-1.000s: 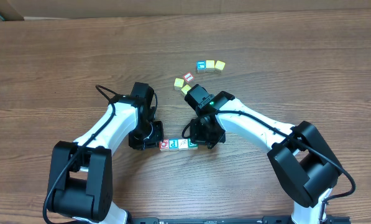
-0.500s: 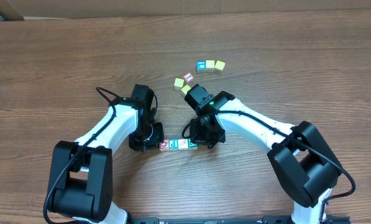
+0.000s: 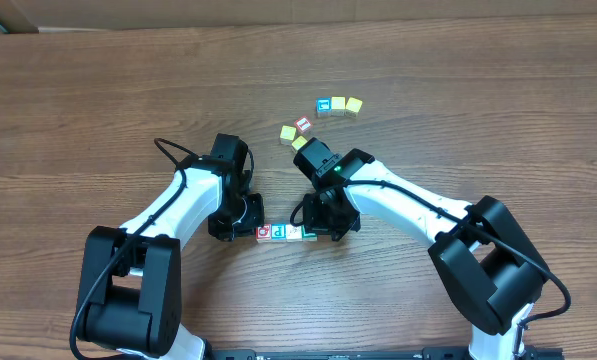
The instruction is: Flip 4 blocks
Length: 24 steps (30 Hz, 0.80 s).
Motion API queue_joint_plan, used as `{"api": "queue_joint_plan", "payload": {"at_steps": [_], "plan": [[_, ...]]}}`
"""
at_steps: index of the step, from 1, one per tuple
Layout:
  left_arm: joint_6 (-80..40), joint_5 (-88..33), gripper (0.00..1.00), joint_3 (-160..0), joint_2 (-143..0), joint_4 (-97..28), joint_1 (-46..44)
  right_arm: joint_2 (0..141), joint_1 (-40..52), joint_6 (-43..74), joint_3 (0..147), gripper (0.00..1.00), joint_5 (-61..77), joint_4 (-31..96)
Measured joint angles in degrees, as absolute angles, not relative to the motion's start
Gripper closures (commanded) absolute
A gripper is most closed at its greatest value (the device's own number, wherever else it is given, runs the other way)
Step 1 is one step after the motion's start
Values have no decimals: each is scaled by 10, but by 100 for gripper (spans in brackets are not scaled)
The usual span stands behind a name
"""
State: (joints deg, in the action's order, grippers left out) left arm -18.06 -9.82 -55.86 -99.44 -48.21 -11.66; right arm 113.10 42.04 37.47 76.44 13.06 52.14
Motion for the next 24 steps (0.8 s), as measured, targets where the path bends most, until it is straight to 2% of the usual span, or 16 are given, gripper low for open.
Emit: {"api": "queue_joint_plan", "payload": {"at_steps": [24], "plan": [[-176,-98,96,-559,-994,-438,-117,1131,420,441,764,96,135,530]]}}
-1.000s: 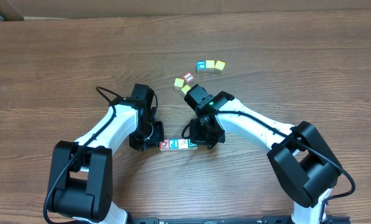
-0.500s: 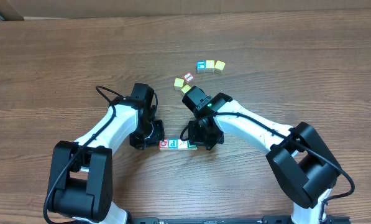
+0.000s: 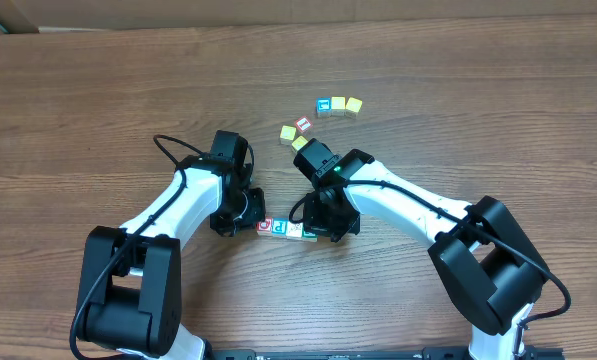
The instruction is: Flip 4 blocks
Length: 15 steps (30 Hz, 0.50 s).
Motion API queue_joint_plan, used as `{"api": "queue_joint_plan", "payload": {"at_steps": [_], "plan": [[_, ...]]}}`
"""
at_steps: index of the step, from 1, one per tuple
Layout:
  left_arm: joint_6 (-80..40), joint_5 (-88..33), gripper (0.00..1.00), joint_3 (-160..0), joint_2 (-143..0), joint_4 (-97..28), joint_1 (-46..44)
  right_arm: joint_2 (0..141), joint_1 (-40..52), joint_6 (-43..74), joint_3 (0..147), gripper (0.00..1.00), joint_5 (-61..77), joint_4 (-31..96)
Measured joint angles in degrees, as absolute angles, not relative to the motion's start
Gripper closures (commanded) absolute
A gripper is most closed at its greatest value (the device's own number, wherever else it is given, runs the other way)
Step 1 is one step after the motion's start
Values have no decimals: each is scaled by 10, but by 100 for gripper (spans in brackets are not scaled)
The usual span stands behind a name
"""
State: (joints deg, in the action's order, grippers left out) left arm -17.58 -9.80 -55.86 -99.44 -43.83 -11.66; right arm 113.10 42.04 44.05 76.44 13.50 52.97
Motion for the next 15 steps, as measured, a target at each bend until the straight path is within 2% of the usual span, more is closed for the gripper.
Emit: {"api": "queue_joint_plan", "payload": {"at_steps": [15], "plan": [[-130,-71,96,-559,-994,-389,-144,1131,438,566,762,96,127,542]]}}
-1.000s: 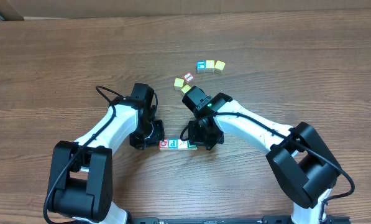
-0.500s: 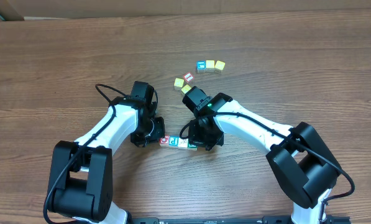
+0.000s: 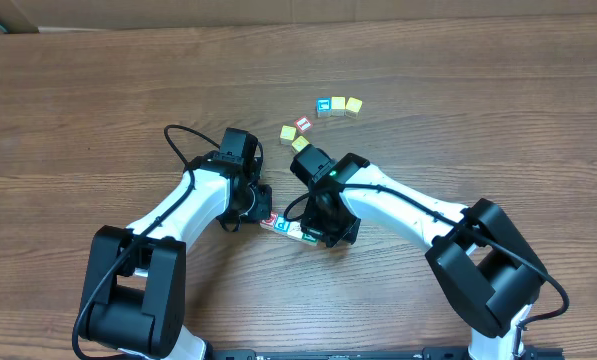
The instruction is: Flip 4 blocks
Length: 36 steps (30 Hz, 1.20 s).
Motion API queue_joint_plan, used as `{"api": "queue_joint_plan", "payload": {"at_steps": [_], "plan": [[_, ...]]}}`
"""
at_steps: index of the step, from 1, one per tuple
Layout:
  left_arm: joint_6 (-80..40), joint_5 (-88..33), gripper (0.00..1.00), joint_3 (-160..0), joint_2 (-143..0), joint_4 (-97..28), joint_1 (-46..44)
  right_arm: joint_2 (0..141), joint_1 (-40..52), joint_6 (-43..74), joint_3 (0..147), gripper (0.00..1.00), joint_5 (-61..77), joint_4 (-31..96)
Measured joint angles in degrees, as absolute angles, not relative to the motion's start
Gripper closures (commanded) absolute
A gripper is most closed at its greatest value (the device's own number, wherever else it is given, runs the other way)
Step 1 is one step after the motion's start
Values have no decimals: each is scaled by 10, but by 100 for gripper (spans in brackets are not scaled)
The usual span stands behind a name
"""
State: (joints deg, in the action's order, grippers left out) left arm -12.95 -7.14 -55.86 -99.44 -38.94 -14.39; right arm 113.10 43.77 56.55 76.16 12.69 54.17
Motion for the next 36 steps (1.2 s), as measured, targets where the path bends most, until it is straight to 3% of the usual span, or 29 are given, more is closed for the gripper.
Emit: {"api": "queue_joint_plan", "payload": {"at_steps": [26,36], "plan": [[-92,-85,96,-559,-994,-318,-150,1131,505,809,758,96,151,538],[-88,-98,96,-559,-994,-304,-150,1131,508,849,757,96,177,519]]}}
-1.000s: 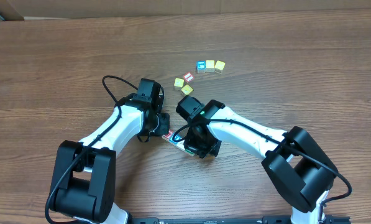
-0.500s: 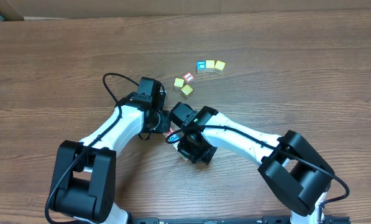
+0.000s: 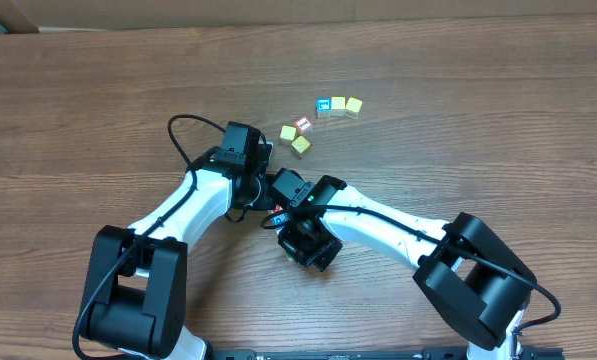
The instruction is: Flip 4 blocks
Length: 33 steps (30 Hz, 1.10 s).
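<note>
Only the overhead view shows. My left gripper (image 3: pixel 264 202) and right gripper (image 3: pixel 284 224) meet near the table's middle, almost touching. Between them just a scrap of red and blue block (image 3: pixel 277 214) shows; the rest of that row is hidden under the wrists. Whether either gripper is open or shut is hidden too. Behind them lie loose blocks: a yellow-green one (image 3: pixel 300 146), a yellow one (image 3: pixel 288 132), a red-and-white one (image 3: pixel 302 124), and a row of a blue block (image 3: pixel 323 105) and two yellow blocks (image 3: pixel 346 104).
The wooden table (image 3: pixel 478 120) stretches wide on all sides. A black cable (image 3: pixel 183 135) loops up from the left arm. The right arm's forearm (image 3: pixel 388 225) lies across the table's front right.
The right wrist has moved left and turned, now covering the spot where the row of blocks lay. The left gripper has shifted slightly back and right. The row is nearly all hidden now.
A row of three lettered blocks lay flat between the two grippers, one at each end. Then the row stood slanted, its left end farther back. It slanted more as both grippers went back and left. Now the wrists hide all but a scrap.
</note>
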Motion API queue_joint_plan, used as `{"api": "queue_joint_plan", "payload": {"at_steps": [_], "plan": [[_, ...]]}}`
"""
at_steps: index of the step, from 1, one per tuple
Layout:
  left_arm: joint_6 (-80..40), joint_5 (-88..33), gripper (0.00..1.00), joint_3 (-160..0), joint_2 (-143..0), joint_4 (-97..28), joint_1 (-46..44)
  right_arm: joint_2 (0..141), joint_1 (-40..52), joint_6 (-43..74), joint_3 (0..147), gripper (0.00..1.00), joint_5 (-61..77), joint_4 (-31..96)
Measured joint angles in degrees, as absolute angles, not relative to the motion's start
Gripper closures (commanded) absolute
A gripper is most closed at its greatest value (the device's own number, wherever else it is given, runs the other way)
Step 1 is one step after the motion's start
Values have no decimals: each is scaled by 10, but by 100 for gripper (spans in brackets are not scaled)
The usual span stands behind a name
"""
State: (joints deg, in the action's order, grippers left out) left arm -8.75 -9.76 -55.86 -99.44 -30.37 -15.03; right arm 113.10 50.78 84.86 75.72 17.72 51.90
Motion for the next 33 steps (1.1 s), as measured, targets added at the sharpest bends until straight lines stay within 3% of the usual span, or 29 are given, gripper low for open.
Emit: {"api": "queue_joint_plan", "payload": {"at_steps": [33], "plan": [[-79,-121,96,-559,-994,-280,-150,1131,520,868,757,96,193,480]]}}
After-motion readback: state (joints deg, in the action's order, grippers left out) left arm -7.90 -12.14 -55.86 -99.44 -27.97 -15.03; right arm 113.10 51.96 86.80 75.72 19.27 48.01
